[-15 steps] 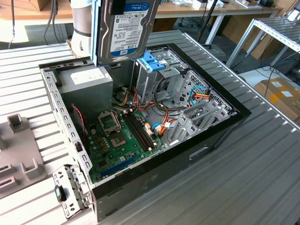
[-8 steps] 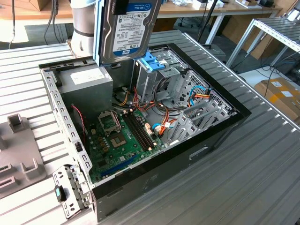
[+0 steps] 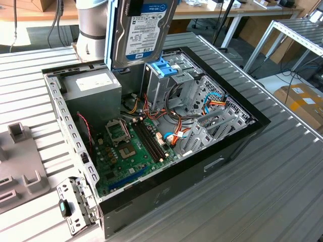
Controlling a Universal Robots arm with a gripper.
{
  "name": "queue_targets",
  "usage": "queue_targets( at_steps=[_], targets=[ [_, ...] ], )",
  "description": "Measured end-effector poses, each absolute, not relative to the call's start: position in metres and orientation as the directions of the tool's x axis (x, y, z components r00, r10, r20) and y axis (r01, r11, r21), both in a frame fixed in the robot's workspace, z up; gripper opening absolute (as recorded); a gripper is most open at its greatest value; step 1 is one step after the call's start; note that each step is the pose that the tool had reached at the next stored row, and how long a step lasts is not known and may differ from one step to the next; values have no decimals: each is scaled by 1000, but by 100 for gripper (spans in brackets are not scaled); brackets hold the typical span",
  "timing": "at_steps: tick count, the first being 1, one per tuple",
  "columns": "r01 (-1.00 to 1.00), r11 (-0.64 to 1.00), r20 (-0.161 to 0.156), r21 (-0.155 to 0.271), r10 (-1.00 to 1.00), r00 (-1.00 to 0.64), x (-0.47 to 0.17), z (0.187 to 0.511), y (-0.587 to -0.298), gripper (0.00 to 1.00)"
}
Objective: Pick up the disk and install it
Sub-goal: 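Pick up the disk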
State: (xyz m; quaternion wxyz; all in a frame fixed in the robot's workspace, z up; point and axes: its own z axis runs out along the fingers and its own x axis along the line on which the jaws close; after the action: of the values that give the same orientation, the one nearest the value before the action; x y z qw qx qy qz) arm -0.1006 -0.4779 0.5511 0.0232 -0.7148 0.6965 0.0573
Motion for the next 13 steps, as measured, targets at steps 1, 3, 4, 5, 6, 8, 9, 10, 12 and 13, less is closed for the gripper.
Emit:
queue_targets(
  at_steps=[1, 3, 4, 5, 6, 8, 9, 10, 12, 13],
  targets=[
    [-999, -29, -114, 47, -993, 23, -100, 551, -478, 37],
    [-999, -29, -114, 47, -993, 23, -98, 551, -478, 37],
    [-999, -29, -114, 47, -993, 23, -97, 551, -478, 37],
    [-999, -29, -114, 47, -993, 23, -96, 551, -478, 37],
    [-999, -29, -114, 47, -993, 23, -95, 551, -478, 37],
    [-999, -29, -114, 47, -993, 23, -93, 550, -478, 37],
    [-999, -28, -114, 47, -993, 23, -93, 550, -478, 37],
    [-999, -29, -114, 47, -993, 23, -92, 550, -478, 37],
    [-999, -29, -114, 47, -993, 23, -91, 550, -478, 37],
    [-999, -29, -114, 47, -993, 23, -90, 550, -478, 37]
  ],
)
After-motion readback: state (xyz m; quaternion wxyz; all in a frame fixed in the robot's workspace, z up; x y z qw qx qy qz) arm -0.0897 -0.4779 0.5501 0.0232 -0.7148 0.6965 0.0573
